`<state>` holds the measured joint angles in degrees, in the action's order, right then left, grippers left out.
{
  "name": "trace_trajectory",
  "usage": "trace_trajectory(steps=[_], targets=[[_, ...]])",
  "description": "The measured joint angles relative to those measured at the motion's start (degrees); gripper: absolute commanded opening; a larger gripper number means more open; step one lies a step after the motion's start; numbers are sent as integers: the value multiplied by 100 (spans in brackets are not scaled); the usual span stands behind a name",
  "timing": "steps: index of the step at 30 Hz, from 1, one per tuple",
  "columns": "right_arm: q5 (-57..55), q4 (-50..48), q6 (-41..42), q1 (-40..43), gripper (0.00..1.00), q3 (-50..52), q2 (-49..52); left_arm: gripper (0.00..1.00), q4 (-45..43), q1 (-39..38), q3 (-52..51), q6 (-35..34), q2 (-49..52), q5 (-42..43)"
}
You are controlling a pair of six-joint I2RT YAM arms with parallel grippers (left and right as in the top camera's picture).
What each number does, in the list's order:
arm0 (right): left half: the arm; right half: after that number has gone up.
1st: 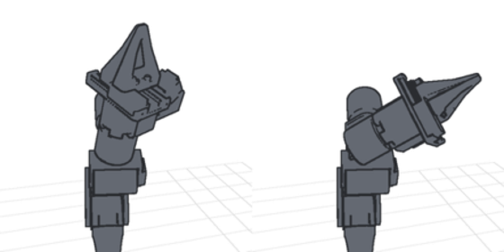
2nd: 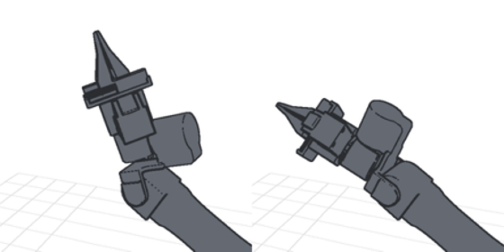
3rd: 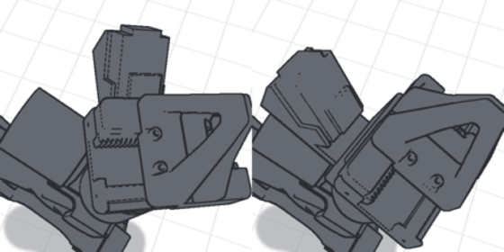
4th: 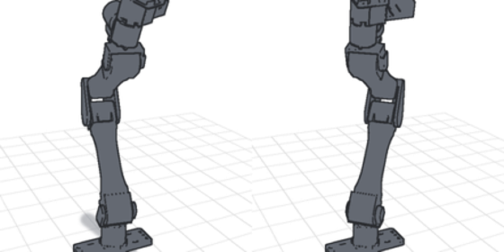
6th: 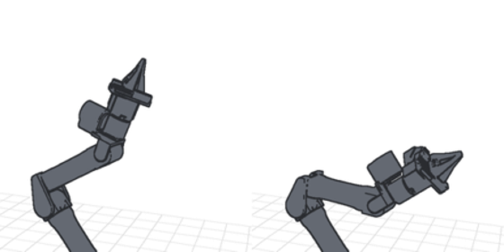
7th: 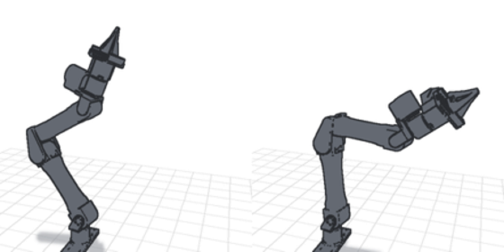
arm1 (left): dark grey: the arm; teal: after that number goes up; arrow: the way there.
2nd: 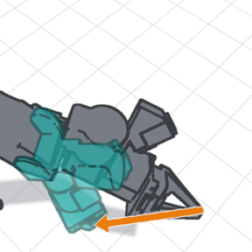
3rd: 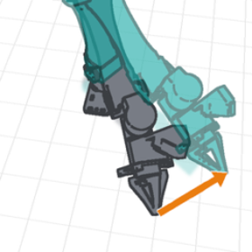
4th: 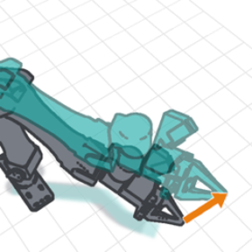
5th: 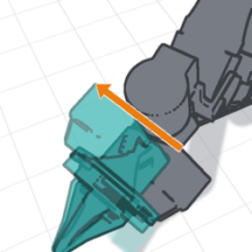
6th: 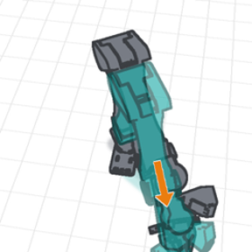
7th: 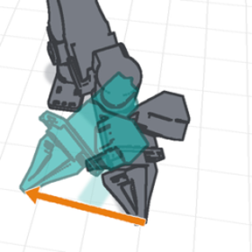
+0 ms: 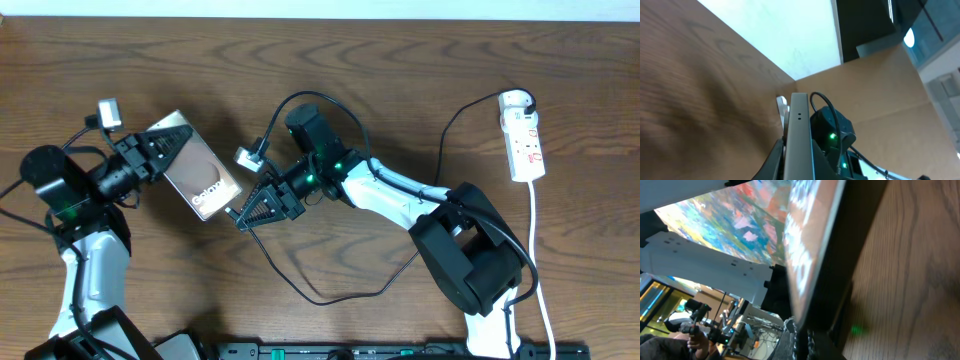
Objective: Plug charger to phone and switch on socket
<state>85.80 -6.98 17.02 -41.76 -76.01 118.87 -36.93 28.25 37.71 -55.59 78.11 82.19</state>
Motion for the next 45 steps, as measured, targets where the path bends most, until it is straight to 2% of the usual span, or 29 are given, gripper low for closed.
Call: trace_trajectory(steps=[45], targets=[[37,-269,83,83,1,0,0,7,-210,-127,-2,-7,0,-195]])
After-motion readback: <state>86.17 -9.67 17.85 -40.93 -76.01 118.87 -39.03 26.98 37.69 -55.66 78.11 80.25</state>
